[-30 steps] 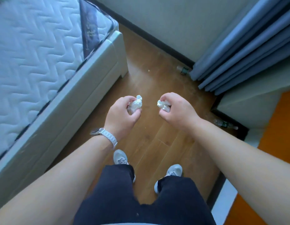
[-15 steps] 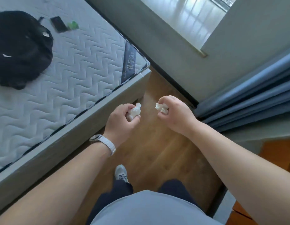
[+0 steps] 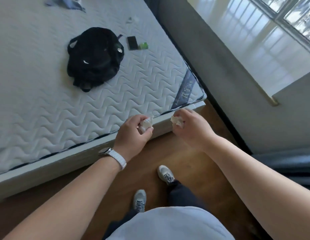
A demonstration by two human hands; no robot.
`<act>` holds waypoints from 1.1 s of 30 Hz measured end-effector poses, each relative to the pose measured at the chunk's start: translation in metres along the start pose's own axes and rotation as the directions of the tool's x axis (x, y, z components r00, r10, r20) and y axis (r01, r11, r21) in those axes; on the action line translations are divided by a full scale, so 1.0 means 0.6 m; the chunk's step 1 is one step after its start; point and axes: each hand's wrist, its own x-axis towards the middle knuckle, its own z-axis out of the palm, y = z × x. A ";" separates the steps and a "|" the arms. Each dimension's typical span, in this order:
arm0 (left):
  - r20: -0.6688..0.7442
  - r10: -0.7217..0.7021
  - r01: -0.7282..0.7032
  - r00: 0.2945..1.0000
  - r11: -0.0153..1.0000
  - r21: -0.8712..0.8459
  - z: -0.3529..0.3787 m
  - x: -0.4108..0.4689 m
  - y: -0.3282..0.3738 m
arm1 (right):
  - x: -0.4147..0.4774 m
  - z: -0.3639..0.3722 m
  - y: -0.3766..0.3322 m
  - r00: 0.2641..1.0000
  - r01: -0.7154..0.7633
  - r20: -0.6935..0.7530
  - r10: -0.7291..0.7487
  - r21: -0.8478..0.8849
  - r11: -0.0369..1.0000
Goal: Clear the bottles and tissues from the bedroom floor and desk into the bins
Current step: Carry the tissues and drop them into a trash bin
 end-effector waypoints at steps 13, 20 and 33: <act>-0.351 -0.194 0.242 0.916 0.965 0.098 -0.047 0.057 0.030 | 0.230 -0.045 -0.055 0.908 0.386 0.131 -0.397 0.105 0.917; -0.497 -0.266 0.352 0.826 0.932 0.087 -0.106 -0.004 0.008 | 0.214 0.000 -0.158 0.778 0.581 0.142 -0.612 0.208 0.787; -0.749 -0.392 0.539 0.534 0.841 -0.056 -0.300 -0.267 -0.127 | 0.098 0.170 -0.465 0.549 0.746 0.279 -0.788 0.260 0.613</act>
